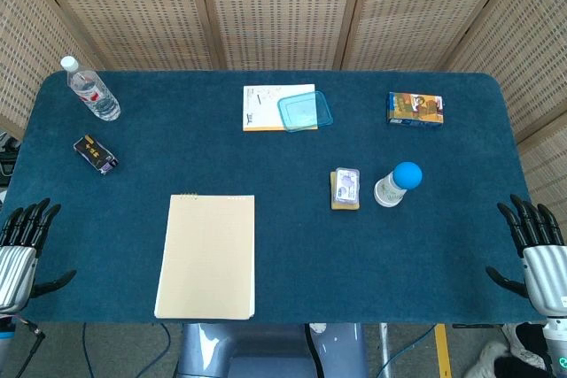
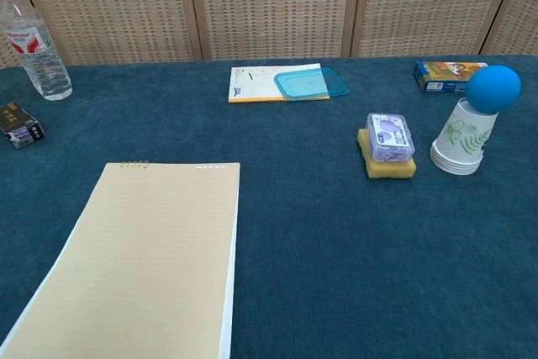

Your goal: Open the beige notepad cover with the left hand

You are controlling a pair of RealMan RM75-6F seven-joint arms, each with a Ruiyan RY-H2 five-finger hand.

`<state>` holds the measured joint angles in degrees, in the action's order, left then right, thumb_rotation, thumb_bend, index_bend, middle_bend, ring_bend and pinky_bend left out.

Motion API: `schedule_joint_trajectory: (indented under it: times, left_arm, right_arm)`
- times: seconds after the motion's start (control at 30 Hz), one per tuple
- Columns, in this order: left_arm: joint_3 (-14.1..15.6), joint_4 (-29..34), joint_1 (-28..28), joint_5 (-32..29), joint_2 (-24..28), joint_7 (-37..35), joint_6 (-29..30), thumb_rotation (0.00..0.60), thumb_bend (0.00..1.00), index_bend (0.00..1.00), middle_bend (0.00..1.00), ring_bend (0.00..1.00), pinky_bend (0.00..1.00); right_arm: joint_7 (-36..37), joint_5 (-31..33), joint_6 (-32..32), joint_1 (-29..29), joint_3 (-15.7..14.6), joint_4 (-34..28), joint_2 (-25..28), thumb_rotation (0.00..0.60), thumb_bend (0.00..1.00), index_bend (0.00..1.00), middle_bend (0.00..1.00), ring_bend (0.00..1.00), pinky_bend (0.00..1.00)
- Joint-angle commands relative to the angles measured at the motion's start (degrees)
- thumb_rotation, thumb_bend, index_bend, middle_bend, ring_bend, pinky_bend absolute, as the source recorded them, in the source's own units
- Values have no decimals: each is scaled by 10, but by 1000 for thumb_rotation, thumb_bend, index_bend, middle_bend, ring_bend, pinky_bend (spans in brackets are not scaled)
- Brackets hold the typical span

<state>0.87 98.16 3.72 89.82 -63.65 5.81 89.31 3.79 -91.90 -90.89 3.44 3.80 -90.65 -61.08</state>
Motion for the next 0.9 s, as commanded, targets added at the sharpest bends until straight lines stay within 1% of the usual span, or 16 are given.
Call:
schedule_joint_trajectory:
  times: [0.03,0.13,0.27,0.37,0.47,0.53,0.57,0.63,0.67,0.73,0.9]
  left_arm:
    - [-1,-1,1,-4,0,-2,-6,600,0,0,0,0,0]
    - [-1,-6,6,1,-3,-8,-13,600,0,0,0,0,0]
    - [14,-18,20,45,-15,-19,-30,600,0,0,0,0,0]
    - [31,-36,38,88,-40,-21,-56,600,0,0,0,0,0]
    - [40,-67,58,109,-82,-6,-91,600,2,0,0,0,0]
    - [48,-84,70,122,-105,-6,-113,600,52,0,0,0,0]
    - [53,-92,75,129,-114,-7,-123,600,87,0,0,0,0]
    - [59,-110,85,144,-136,0,-136,600,195,0,0,0,0]
    - [61,-118,87,149,-145,5,-138,600,214,0,0,0,0]
    - [66,-129,91,156,-161,16,-146,600,223,0,0,0,0]
    - [80,-135,95,164,-181,48,-165,600,211,0,0,0,0]
  right_arm:
    - [2,0,-2,0,1,0,-1,600,0,0,0,0,0]
    - [3,0,-2,0,1,0,-2,600,0,0,0,0,0]
    - [7,2,0,1,1,0,-3,600,0,0,0,0,0]
    - [11,5,2,2,3,-2,-3,600,0,0,0,0,0]
    - [15,9,5,3,3,-1,-4,600,0,0,0,0,0]
    - [17,11,8,3,4,-1,-5,600,0,0,0,0,0]
    - [18,11,8,3,4,0,-4,600,0,0,0,0,0]
    - [19,11,8,3,3,0,-4,600,0,0,0,0,0]
    - [20,10,8,3,3,0,-4,600,0,0,0,0,0]
    - [22,9,9,4,2,1,-4,600,0,0,0,0,0]
    - [34,8,15,6,0,2,-3,600,0,0,0,0,0]
